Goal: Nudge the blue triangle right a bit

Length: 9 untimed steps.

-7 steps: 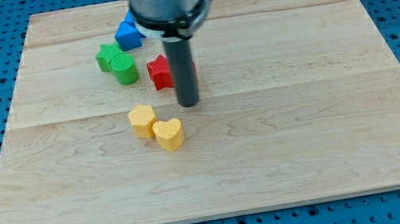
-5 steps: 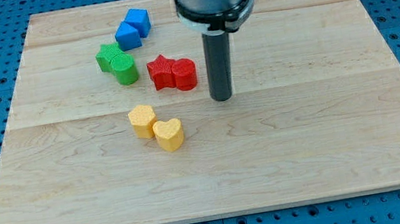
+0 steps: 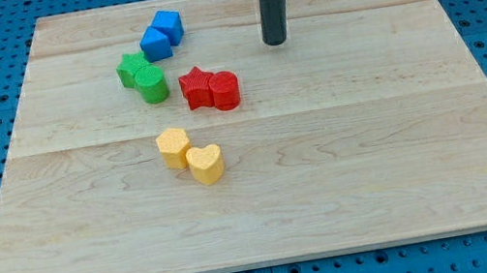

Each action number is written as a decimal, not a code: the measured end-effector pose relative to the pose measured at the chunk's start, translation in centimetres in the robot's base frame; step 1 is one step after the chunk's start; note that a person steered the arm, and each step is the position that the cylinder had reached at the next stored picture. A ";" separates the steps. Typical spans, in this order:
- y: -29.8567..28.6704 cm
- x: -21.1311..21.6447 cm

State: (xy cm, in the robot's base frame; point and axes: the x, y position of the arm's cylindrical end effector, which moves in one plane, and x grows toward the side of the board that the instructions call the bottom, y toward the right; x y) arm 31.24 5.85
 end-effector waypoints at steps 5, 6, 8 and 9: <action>-3.1 -8.2; -3.1 -9.2; -3.1 -10.4; -3.1 -11.1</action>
State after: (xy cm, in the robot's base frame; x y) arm 20.15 2.76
